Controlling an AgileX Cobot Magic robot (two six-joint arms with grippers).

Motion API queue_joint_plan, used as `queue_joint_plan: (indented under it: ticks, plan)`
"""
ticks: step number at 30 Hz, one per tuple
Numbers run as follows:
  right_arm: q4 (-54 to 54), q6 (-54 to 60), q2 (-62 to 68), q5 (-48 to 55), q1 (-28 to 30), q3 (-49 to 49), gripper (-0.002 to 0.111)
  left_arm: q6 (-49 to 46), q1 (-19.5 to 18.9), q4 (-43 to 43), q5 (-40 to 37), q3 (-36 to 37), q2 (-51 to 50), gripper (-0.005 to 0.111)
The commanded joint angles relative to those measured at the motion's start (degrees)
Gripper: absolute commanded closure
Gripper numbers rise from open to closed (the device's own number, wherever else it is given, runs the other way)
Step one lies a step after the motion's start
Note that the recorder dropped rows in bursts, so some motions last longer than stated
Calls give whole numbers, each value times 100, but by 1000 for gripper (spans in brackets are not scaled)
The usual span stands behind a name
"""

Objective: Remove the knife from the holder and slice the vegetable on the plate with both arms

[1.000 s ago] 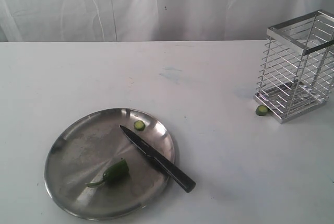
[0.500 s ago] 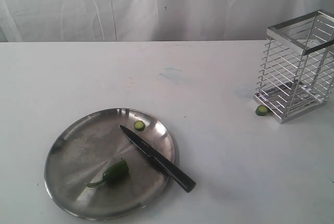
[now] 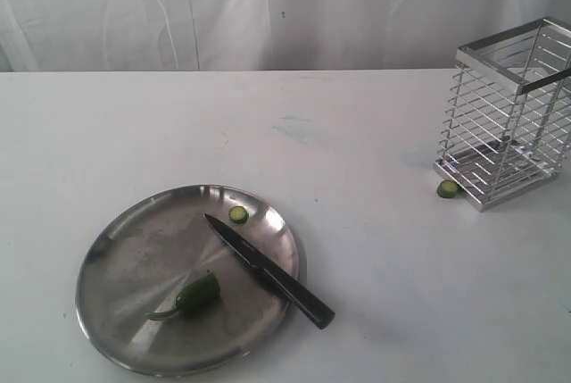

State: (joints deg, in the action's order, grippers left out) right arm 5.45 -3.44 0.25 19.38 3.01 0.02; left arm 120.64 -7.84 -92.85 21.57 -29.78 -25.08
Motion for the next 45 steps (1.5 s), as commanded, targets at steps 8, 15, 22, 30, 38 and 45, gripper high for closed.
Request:
queue_joint_plan:
  ticks: [8, 15, 22, 30, 38, 45]
  plan:
    - [49, -16, -25, -11, 32, -2, 108, -699, -6, -699, 822, -633, -29, 107]
    - [49, -16, -25, -11, 32, -2, 108, -9067, -6, 6340, 2017, 471, 43, 107]
    - [49, -16, -25, -11, 32, -2, 108, -10789, -6, 7126, -145, 943, 105, 107]
    - [49, -16, -25, -11, 32, -2, 108, -8703, 68, 5660, -1501, 2351, 683, 107]
    - [49, -16, -25, -11, 32, -2, 108, -8570, 835, 6033, -2068, 2978, 2173, 107]
    - [49, -16, -25, -11, 32, -2, 108, -8549, 917, 6100, -1160, 2978, 2234, 107]
